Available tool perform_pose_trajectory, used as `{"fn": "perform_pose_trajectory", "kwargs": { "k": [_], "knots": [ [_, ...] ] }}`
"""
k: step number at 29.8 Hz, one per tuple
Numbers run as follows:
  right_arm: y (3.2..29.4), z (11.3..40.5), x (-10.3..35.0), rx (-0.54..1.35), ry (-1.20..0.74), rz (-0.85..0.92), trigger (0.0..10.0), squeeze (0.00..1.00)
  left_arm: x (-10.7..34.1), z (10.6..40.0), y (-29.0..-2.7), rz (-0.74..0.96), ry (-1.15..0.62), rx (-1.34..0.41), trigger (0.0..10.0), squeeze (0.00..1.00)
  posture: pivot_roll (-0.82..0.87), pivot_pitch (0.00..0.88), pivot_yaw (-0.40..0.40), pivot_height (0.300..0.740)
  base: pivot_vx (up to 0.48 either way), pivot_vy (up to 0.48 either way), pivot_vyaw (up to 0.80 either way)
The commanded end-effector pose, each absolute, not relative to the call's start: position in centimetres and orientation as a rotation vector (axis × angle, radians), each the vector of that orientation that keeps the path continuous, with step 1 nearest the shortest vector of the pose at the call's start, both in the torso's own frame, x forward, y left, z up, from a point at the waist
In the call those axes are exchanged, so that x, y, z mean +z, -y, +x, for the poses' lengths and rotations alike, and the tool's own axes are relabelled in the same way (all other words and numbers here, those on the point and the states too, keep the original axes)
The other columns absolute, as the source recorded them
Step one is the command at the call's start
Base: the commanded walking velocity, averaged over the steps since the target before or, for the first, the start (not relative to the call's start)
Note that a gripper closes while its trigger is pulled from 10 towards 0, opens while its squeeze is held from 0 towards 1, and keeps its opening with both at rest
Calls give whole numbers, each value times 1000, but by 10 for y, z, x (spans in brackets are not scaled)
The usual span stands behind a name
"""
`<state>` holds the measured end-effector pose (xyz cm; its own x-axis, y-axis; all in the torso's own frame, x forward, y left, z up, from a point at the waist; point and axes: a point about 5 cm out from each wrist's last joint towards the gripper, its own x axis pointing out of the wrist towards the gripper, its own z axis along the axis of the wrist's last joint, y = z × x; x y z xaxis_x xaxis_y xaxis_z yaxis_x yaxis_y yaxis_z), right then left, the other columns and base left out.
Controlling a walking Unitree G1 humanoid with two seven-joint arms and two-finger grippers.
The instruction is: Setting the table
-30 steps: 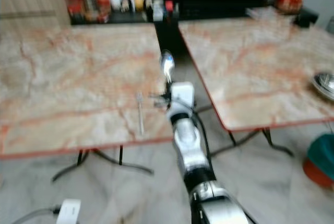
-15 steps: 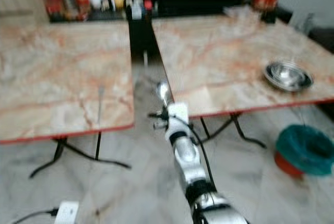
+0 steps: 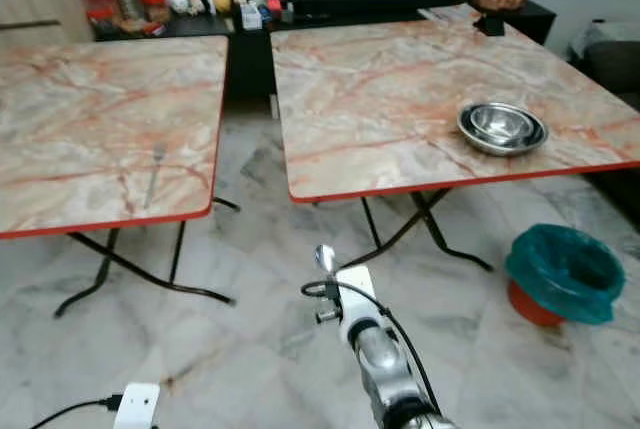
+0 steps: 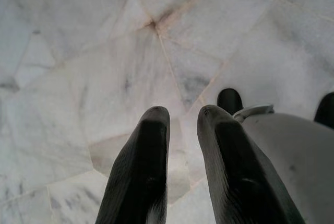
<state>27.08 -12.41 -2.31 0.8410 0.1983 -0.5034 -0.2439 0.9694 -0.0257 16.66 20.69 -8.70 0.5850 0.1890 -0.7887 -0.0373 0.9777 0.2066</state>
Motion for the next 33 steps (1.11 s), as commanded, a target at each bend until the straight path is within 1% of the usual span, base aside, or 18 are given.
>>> {"fn": "perform_pose_trajectory", "kwargs": {
  "k": [1,3,7,10,12,13,14,18,22,24,27,33],
  "knots": [
    [131,260,-34,191,-593,-68,10000,0,-86,167,-209,164,-923,136,10000,0,7,32,19,740,0,0,0],
    [140,250,-43,148,-652,-44,10000,0,-86,168,-209,151,-918,142,10000,0,6,33,20,740,0,0,0],
    [150,236,-54,100,-722,-11,10000,0,-86,167,-209,164,-926,139,10000,0,6,34,21,740,0,0,0],
    [152,232,-57,82,-737,16,10000,0,-86,168,-210,166,-925,142,10000,0,6,34,21,740,0,0,0],
    [159,222,-64,43,-792,14,10000,0,-86,167,-210,168,-929,142,10000,0,3,33,22,740,321,0,0],
    [159,222,-64,43,-792,14,10000,0,-86,167,-210,168,-929,142,10000,0,3,33,22,740,322,0,0],
    [163,213,-69,23,-827,19,10000,0,-86,167,-210,170,-930,142,10000,0,3,32,22,740,322,0,0],
    [165,203,-75,34,-865,6,10000,0,-86,166,-210,168,-933,140,10000,0,6,31,20,740,322,0,0],
    [167,200,-77,43,-875,-23,10000,0,-87,166,-209,168,-935,139,10000,0,5,32,20,740,336,0,0],
    [168,200,-76,44,-870,-49,10000,0,-87,166,-209,167,-936,139,10000,0,4,33,20,740,337,0,550],
    [168,199,-77,45,-871,-32,10000,0,-87,166,-209,169,-940,134,10000,0,1,34,21,740,337,0,521],
    [169,197,-77,45,-877,-28,10000,0,-88,165,-208,169,-944,130,10000,0,0,32,21,740,346,0,0]
  ]
}}
